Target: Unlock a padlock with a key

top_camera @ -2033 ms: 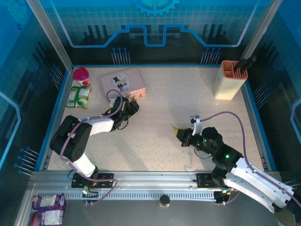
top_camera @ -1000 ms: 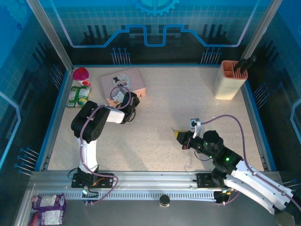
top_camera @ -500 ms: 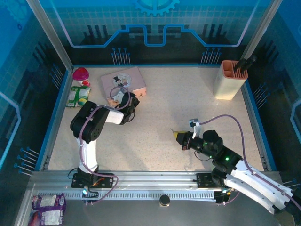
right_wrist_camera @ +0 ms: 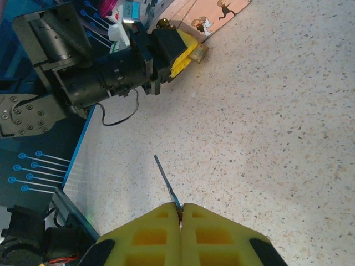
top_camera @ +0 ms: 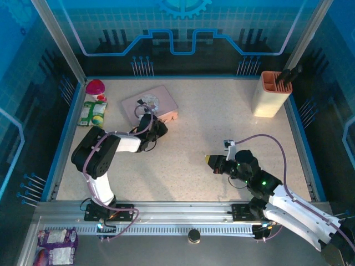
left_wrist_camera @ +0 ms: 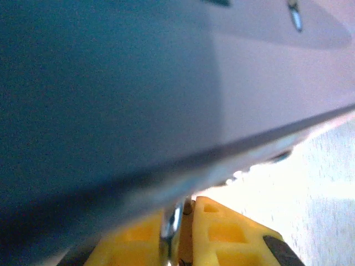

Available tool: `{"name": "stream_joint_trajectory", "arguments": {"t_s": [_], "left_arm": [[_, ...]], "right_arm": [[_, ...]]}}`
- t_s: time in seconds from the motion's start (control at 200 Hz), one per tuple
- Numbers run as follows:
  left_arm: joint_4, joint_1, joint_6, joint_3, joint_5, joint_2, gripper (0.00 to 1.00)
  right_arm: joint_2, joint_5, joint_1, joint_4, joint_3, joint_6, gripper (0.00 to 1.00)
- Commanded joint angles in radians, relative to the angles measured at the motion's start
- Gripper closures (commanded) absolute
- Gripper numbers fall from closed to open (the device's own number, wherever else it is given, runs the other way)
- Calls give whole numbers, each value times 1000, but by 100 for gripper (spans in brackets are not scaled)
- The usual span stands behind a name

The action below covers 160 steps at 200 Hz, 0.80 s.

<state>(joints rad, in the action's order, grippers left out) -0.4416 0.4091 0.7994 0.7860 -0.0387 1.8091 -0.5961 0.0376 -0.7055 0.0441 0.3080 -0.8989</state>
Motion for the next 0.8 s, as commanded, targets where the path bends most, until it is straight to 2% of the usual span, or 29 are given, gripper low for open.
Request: {"name": "stream_joint_trajectory", "arguments": {"t_s": [0.0,0.18,0.455,0.62,0.796], "left_arm": [[60,37,-161,-1,122,-70,100],[50,73,-210,-33,202,-97,100],[-39,105,-150,-85,317,-172,100],[-52,107,-132,-115,344,-222,100],[-34,120,-192,-142,339,-219,98]], "right_arm": [[-5,13,13,-6,-4,-30,100],[-59,28,13,-31,-3,-49,100],[-206,74,15,-106,0,-95,100],[-313,114,13,-171,-2,-119,100],[-346,112,11,-191,0,-130,100]]}}
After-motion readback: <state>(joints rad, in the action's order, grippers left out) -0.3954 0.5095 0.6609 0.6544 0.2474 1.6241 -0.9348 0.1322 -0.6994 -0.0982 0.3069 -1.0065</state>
